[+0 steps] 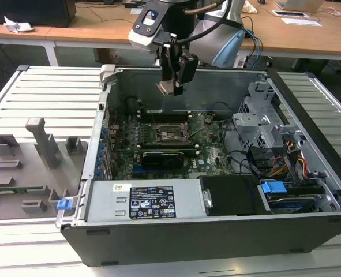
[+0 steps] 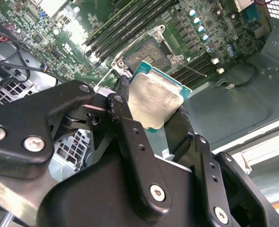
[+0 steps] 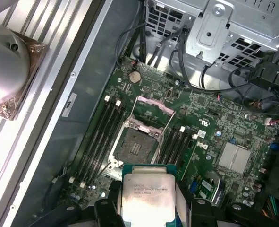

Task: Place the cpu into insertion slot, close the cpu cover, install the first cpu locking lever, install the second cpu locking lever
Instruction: 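Place the cpu into insertion slot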

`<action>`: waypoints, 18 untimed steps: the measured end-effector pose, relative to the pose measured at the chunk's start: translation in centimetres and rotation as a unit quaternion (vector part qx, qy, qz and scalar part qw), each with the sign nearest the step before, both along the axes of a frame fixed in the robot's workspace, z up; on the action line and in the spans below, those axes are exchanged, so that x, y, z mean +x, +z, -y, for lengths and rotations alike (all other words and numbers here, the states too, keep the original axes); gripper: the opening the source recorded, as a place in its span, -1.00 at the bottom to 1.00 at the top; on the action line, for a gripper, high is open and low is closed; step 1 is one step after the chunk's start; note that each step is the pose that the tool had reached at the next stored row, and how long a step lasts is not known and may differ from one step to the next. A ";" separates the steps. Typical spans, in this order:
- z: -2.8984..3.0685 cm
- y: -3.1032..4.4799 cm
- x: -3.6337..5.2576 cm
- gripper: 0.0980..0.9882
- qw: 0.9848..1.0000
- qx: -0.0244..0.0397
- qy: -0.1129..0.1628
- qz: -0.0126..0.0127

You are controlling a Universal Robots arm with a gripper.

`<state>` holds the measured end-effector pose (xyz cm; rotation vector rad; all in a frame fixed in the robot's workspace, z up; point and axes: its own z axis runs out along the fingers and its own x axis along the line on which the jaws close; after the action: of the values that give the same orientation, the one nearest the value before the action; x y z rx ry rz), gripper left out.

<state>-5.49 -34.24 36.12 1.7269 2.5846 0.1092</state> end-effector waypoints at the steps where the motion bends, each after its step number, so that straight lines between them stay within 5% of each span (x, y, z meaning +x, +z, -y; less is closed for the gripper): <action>1: 0.00 -0.03 0.00 0.00 1.000 -0.001 -0.002 0.000; 10: 0.00 -0.32 0.00 0.00 0.999 -0.004 -0.042 0.000; 18: 0.00 -0.44 0.00 0.00 0.997 -0.004 -0.081 0.000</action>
<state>-5.49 -34.24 35.69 1.9241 2.4294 0.0930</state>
